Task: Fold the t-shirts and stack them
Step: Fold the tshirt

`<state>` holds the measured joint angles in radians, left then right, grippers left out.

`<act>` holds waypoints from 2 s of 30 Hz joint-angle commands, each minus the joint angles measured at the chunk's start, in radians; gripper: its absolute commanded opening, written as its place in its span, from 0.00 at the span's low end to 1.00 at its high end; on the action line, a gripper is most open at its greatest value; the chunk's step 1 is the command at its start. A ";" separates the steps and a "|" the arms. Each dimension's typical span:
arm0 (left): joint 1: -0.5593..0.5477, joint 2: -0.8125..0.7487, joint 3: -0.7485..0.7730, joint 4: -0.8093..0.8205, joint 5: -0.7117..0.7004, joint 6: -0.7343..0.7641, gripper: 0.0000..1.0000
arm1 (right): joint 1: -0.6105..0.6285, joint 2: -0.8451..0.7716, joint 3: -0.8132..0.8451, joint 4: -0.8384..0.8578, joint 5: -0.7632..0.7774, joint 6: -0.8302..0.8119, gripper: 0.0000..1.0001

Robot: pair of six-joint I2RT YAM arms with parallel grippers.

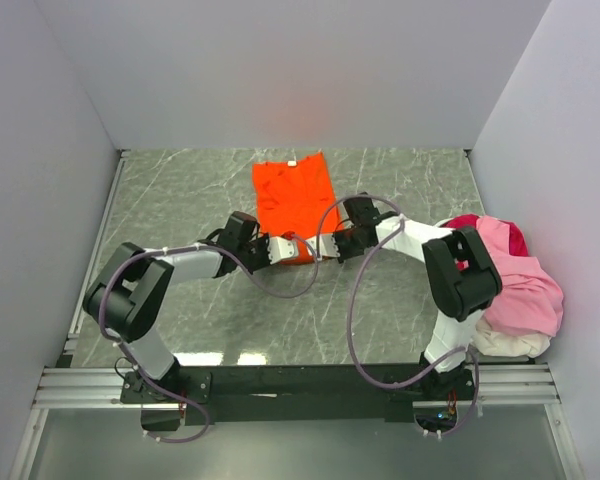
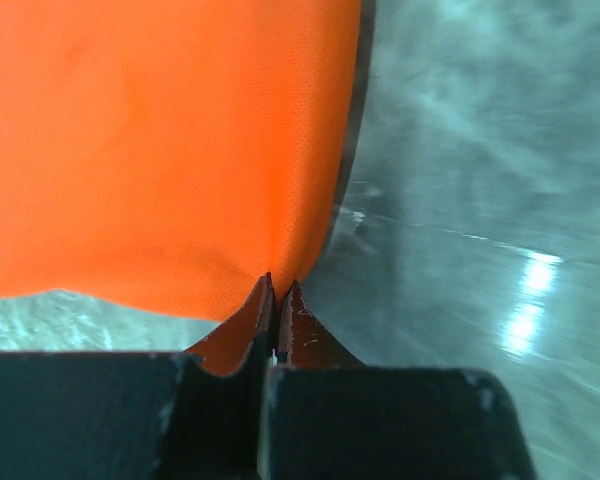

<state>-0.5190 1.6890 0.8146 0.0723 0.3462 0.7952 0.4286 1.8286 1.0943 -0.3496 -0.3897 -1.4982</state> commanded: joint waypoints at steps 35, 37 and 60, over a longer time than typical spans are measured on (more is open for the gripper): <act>-0.145 -0.321 0.135 -0.350 0.218 -0.172 0.00 | -0.013 -0.545 -0.036 -0.298 -0.051 0.363 0.00; -0.077 -0.272 0.173 -0.341 0.258 -0.169 0.00 | -0.014 -0.470 0.037 -0.282 -0.035 0.380 0.00; 0.224 0.247 0.552 -0.120 0.175 -0.421 0.00 | -0.054 0.230 0.642 -0.105 0.170 0.687 0.00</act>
<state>-0.2977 1.9156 1.3060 -0.1040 0.5556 0.4191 0.3817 2.0422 1.6733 -0.5175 -0.2657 -0.8654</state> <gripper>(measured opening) 0.031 0.022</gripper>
